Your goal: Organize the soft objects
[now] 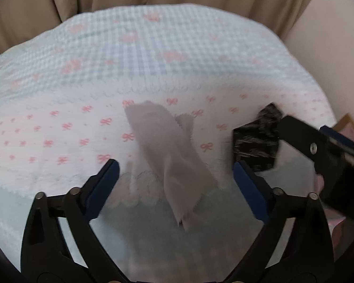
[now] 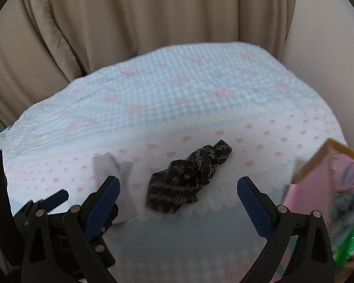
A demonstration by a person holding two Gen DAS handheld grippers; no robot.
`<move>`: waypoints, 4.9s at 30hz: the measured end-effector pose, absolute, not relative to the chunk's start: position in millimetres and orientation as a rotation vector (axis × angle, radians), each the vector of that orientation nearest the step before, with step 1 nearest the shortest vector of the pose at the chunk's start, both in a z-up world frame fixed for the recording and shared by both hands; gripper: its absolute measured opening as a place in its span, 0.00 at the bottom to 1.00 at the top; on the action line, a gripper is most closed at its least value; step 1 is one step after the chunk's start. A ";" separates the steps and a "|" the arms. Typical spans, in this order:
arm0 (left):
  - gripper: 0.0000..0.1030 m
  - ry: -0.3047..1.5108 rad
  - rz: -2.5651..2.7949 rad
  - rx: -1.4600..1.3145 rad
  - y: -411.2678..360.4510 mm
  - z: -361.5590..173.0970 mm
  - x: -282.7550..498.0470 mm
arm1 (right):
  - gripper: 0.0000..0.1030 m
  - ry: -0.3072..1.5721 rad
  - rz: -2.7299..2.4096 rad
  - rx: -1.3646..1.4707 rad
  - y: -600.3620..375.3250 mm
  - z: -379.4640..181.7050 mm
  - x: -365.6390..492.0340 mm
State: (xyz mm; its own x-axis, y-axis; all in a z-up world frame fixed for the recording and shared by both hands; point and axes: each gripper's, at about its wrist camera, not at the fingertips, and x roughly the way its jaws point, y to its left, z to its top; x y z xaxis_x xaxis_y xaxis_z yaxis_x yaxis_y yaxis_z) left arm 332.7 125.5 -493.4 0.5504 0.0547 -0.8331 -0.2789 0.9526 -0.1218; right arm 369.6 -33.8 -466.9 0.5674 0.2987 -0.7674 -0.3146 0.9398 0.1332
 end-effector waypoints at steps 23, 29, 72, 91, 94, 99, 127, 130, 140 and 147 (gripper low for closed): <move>0.40 0.982 0.245 -0.221 139.8 -520.1 353.2 | 0.48 0.955 0.354 -0.011 -22.1 -531.9 417.5; 0.21 0.997 0.222 -0.274 156.5 -513.5 351.6 | 0.43 0.931 0.354 -0.008 -19.6 -523.0 411.1; 0.98 1.039 0.137 -0.294 151.3 -433.2 285.2 | 0.43 0.825 0.357 -0.015 -70.1 -383.1 256.3; 0.62 1.072 0.211 -0.087 147.2 -524.5 348.1 | 0.43 0.910 0.390 -0.014 -88.7 -450.0 307.6; 0.41 1.066 0.160 -0.054 142.7 -519.7 355.0 | 0.43 0.910 0.392 0.003 -87.3 -452.2 313.4; 0.18 1.054 0.144 -0.143 152.2 -509.0 355.0 | 0.43 0.900 0.402 0.003 -81.5 -453.1 318.2; 0.16 0.819 -0.244 -0.076 4.8 -201.0 285.7 | 0.43 0.728 0.164 0.141 -174.1 -245.7 223.4; 0.16 0.850 -0.293 -0.072 -38.1 -194.1 288.0 | 0.43 0.745 0.124 0.132 -206.9 -238.1 217.6; 0.16 1.005 -0.333 -0.036 -159.0 -232.5 317.3 | 0.43 0.860 0.089 0.097 -317.4 -259.9 236.7; 0.16 1.135 -0.270 -0.065 -205.8 -289.4 355.9 | 0.43 0.954 0.128 0.104 -376.8 -298.7 280.0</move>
State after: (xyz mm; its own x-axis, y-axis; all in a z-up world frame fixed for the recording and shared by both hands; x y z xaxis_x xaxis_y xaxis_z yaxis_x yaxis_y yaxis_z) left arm 355.9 -205.8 -289.4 0.3936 -0.2457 -0.8858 0.1795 0.9656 -0.1881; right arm 280.0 -376.8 -298.7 0.5722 0.1544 -0.8054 -0.0627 0.9875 0.1448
